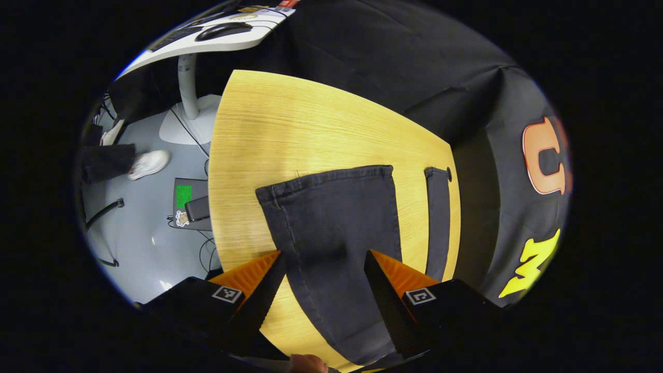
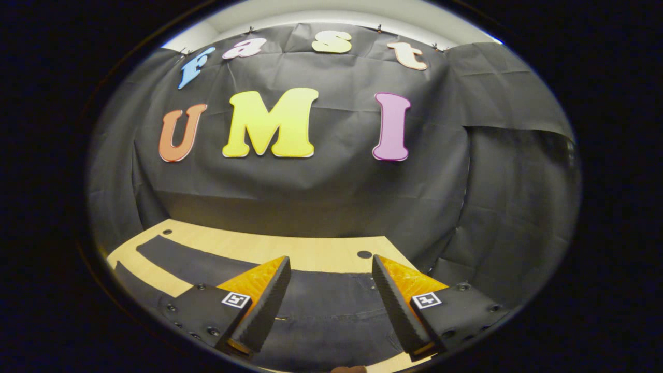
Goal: Grasp the waist and the cuffs of the jeans and fold them to make the two legs overlap; first hold the waist and fold one-third of the jeans toward the cuffs, then hold the cuffs and fold the remaining one-third in the same direction to finish folding.
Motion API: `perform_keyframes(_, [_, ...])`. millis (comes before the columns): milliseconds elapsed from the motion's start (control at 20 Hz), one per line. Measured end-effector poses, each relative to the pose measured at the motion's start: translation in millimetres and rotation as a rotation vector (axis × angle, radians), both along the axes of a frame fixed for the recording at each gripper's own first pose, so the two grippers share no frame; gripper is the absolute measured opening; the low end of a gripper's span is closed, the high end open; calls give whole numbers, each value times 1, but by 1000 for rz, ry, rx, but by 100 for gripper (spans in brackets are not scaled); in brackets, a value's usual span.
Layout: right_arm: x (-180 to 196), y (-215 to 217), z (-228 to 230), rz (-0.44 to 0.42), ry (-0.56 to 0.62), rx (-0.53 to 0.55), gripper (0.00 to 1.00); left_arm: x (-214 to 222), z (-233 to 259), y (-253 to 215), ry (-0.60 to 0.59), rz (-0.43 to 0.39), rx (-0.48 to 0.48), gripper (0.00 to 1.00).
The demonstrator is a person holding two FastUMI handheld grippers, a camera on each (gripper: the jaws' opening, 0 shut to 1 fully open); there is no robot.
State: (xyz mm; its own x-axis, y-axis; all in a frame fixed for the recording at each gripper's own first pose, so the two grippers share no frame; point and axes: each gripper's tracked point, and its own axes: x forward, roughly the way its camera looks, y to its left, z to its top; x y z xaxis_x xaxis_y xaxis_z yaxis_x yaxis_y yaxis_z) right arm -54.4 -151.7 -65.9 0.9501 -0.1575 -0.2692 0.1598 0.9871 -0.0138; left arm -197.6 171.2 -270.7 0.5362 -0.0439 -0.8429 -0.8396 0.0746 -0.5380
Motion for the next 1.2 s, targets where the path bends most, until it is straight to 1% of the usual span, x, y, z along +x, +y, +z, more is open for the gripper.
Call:
perform_keyframes(100, [-2, -5, -7, -15, 18, 17, 97, 7, 0, 4, -27, 7, 11, 98])
perform_keyframes(200, [-5, -9, -15, -33, 38, 40, 97, 7, -2, 2, -39, -32, 25, 98])
perform_keyframes(350, [-8, -20, -21, -69, 53, 67, 97, 14, -6, 2, -55, -107, 86, 91])
perform_keyframes(400, [-9, -24, -22, -79, 58, 71, 98, 11, -13, 0, -32, -129, 98, 89])
perform_keyframes(450, [-10, -28, -22, -87, 61, 72, 98, 12, -13, 5, -30, -109, 109, 67])
perform_keyframes(500, [-12, -31, -22, -95, 61, 72, 98, 9, -20, 5, -8, -81, 94, 70])
perform_keyframes(550, [-12, -36, -21, -103, 60, 68, 98, 8, -23, 5, -4, -41, 62, 50])
perform_keyframes(650, [-14, -50, -25, -131, 71, 88, 98, 10, -18, 5, -42, 47, -18, 10])
perform_keyframes(700, [-15, -59, -33, -149, 93, 122, 98, 10, -19, 6, -53, 71, -45, 8])
perform_keyframes(750, [-17, -70, -43, -170, 133, 181, 97, 9, -20, 6, -57, 79, -59, 7])
perform_keyframes(800, [-20, -79, -57, -194, 188, 267, 96, 6, -20, 7, -57, 78, -66, 6])
perform_keyframes(850, [-23, -86, -73, -230, 258, 369, 99, 7, -21, 7, -56, 70, -69, 5])
perform_keyframes(950, [-37, -101, -112, -313, 433, 564, 100, 6, -20, 7, -57, 65, -78, 4])
perform_keyframes(1000, [-49, -112, -128, -360, 509, 653, 100, 7, -20, 6, -63, 70, -86, 4])
perform_keyframes(1100, [-69, -129, -162, -484, 618, 789, 92, 7, -20, 6, -74, 84, -102, 4])
perform_keyframes(1150, [-80, -135, -177, -527, 658, 845, 98, 7, -21, 8, -77, 87, -105, 4])
perform_keyframes(1200, [-90, -135, -188, -566, 688, 874, 98, 7, -21, 8, -79, 84, -104, 4])
